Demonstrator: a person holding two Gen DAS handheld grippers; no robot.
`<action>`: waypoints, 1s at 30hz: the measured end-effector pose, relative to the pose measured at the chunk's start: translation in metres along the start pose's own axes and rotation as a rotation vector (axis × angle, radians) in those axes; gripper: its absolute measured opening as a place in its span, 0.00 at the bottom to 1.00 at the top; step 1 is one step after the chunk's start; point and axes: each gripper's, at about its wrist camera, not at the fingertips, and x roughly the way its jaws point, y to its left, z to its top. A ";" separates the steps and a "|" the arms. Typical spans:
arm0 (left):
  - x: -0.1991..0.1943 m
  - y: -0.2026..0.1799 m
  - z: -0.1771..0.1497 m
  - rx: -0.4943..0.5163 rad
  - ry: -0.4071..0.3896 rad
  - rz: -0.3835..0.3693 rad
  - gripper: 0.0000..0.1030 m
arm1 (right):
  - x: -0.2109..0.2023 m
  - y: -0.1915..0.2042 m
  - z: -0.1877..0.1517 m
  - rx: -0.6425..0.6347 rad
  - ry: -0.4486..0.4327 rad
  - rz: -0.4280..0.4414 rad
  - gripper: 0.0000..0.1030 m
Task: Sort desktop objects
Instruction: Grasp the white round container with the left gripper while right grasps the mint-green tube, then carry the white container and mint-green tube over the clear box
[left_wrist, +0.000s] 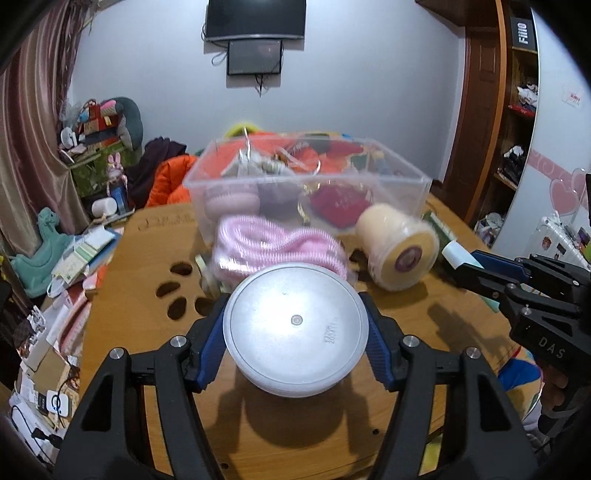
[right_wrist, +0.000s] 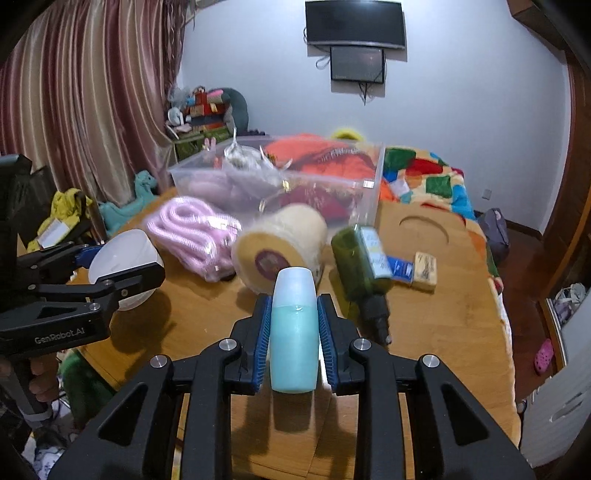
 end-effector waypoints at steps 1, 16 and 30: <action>-0.004 0.000 0.003 0.001 -0.014 -0.003 0.63 | -0.004 0.000 0.003 -0.001 -0.012 -0.016 0.22; -0.032 0.017 0.054 -0.013 -0.125 -0.063 0.63 | -0.028 -0.020 0.055 0.025 -0.095 -0.049 0.22; -0.009 0.051 0.112 -0.066 -0.121 -0.108 0.63 | 0.007 -0.035 0.103 0.021 -0.102 -0.113 0.22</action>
